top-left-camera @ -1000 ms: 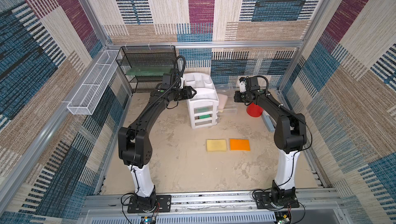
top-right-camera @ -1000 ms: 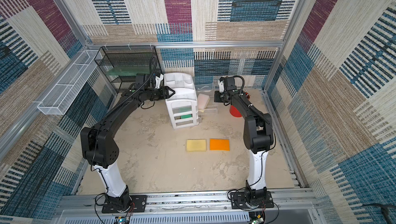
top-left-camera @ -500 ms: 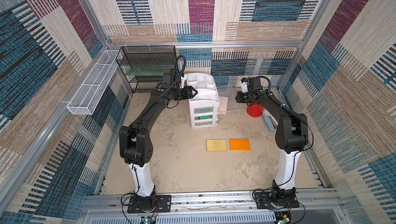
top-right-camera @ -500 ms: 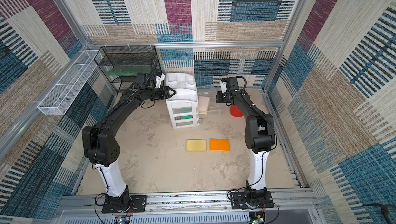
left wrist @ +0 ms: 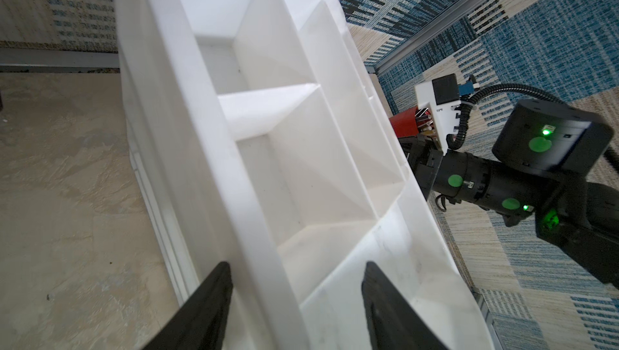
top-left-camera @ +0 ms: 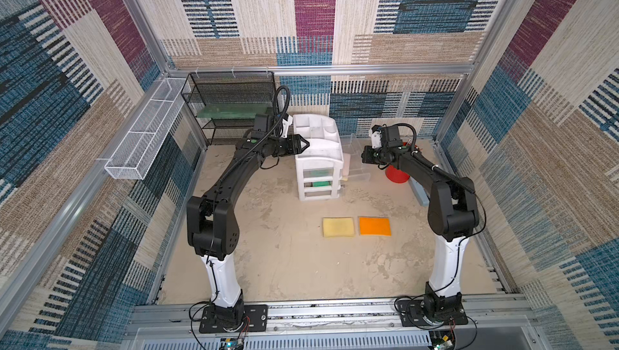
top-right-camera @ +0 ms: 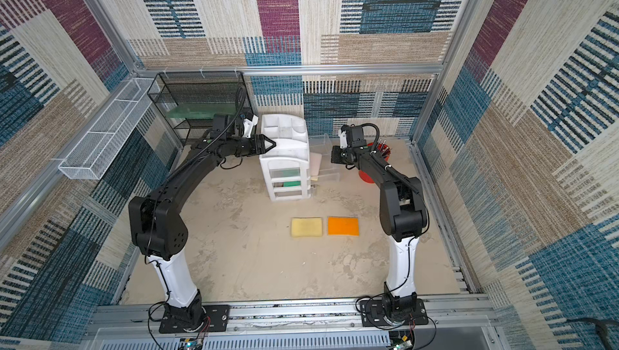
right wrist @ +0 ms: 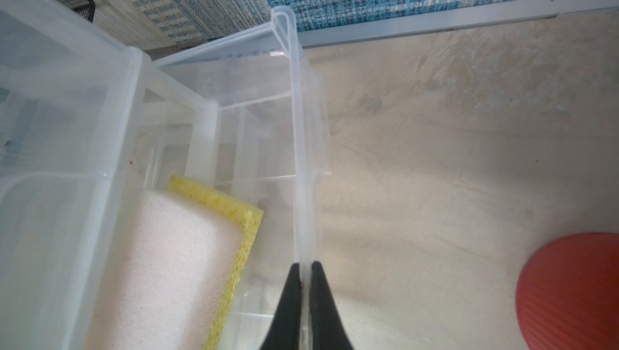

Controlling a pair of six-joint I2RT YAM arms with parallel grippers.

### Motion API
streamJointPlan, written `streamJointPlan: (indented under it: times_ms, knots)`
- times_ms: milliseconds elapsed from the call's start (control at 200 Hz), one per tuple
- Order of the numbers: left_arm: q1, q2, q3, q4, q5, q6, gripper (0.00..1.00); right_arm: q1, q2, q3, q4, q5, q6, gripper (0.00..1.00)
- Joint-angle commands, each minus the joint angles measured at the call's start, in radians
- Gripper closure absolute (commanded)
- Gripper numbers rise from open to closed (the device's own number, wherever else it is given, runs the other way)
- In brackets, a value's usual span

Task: Take the sponge out of the drawer
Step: Adjust the drawer in the storage box.

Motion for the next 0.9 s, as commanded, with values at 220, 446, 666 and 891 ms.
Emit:
streamJointPlan:
  times_ms: [220, 446, 666, 891]
  knots:
    - [-0.004, 0.015, -0.016, -0.062, -0.014, 0.05, 0.36, 0.051, -0.046, -0.026, -0.052, -0.003, 0.086, 0.98]
    - [-0.003, 0.009, -0.026, -0.056, -0.016, 0.048, 0.36, 0.034, -0.085, -0.029, -0.072, 0.082, 0.082, 0.92]
    - [-0.003, 0.005, -0.032, -0.05, -0.016, 0.048, 0.36, 0.014, -0.098, -0.04, -0.076, 0.112, 0.076, 0.82]
    - [-0.003, 0.005, -0.036, -0.046, -0.011, 0.048, 0.36, 0.022, -0.101, 0.031, -0.1, 0.115, 0.05, 0.58]
